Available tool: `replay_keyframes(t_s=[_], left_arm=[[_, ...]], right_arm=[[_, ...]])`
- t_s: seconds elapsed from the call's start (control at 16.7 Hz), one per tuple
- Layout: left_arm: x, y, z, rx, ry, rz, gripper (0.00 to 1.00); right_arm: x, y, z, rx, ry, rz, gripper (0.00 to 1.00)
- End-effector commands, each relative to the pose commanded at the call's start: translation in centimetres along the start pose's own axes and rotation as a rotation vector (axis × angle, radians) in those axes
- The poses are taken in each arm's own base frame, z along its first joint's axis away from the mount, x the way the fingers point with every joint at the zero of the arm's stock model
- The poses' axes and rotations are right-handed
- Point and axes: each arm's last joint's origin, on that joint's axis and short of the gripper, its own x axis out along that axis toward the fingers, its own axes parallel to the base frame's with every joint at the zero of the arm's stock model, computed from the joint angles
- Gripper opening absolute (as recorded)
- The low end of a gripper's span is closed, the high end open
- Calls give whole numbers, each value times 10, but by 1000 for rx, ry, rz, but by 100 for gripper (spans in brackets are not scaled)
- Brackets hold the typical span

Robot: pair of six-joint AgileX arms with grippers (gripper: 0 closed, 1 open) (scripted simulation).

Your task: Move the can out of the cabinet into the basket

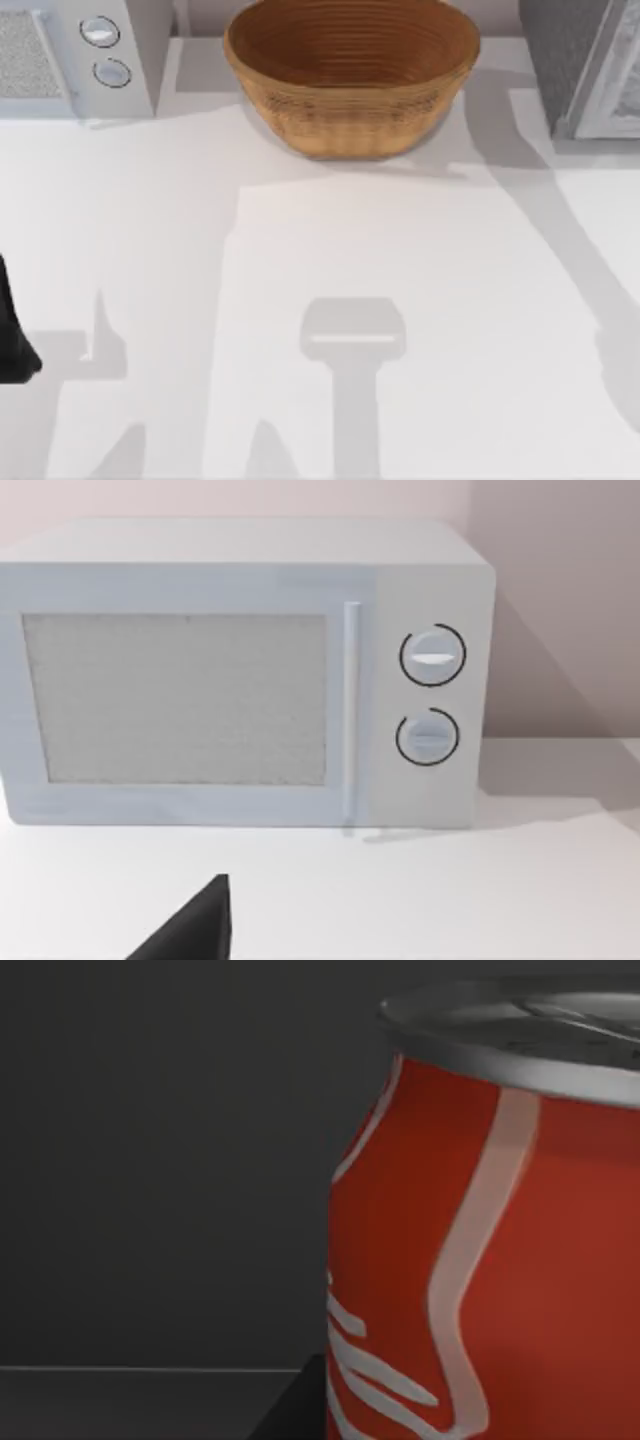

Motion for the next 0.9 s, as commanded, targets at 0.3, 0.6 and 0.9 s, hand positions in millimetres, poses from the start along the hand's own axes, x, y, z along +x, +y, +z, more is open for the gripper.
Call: replay_keyframes(t_s=[0.3, 0.6, 0.9], left_arm=[[0, 0, 0, 0, 0, 0, 100], [0, 0, 0, 0, 0, 0, 100], [0, 0, 0, 0, 0, 0, 100]], right_arm=[[-97, -8, 29, 8, -5, 2, 0], [-113, -11, 32, 7, -1, 3, 0], [-120, -22, 30, 23, -19, 25, 0]])
